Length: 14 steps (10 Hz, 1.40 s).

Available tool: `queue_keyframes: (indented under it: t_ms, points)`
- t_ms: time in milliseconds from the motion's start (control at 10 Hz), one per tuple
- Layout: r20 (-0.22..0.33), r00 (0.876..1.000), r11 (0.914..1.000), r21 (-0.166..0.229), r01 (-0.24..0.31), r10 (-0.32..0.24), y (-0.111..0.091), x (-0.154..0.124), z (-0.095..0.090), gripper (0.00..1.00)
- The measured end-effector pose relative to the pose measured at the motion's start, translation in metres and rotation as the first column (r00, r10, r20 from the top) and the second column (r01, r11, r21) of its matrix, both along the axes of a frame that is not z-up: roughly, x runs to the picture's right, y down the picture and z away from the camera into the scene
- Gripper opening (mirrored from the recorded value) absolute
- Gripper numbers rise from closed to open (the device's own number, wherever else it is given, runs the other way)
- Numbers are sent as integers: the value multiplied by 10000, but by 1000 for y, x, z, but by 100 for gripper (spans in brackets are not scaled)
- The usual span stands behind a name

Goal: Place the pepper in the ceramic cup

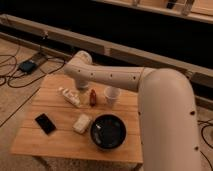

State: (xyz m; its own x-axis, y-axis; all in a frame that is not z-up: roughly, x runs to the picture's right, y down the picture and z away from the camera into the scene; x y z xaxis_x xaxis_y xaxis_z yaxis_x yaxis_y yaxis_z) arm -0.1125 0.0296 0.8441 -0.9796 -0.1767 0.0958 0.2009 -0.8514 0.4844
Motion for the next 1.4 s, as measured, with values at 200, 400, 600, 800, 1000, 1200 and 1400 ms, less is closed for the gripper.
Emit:
queue_keyframes:
  t_ms: [200, 400, 600, 800, 1000, 1200, 1400]
  points:
    - [-201, 9996, 9997, -55, -220, 219, -8, 0, 20, 80]
    - [-512, 9973, 9986, -109, -523, 517, -13, 11, 39, 80]
    - [-807, 9941, 9970, -207, -749, 730, -11, 25, 52, 80]
    - [-996, 9900, 9940, -327, -1040, 1003, -4, 35, 62, 80]
    - [-1013, 9865, 9909, -261, -1320, 1287, 3, 38, 73, 80]
    - [-1036, 9825, 9868, -319, -1587, 1546, 13, 36, 81, 80]
    - [-1074, 9802, 9841, -435, -1720, 1666, 24, 34, 87, 80]
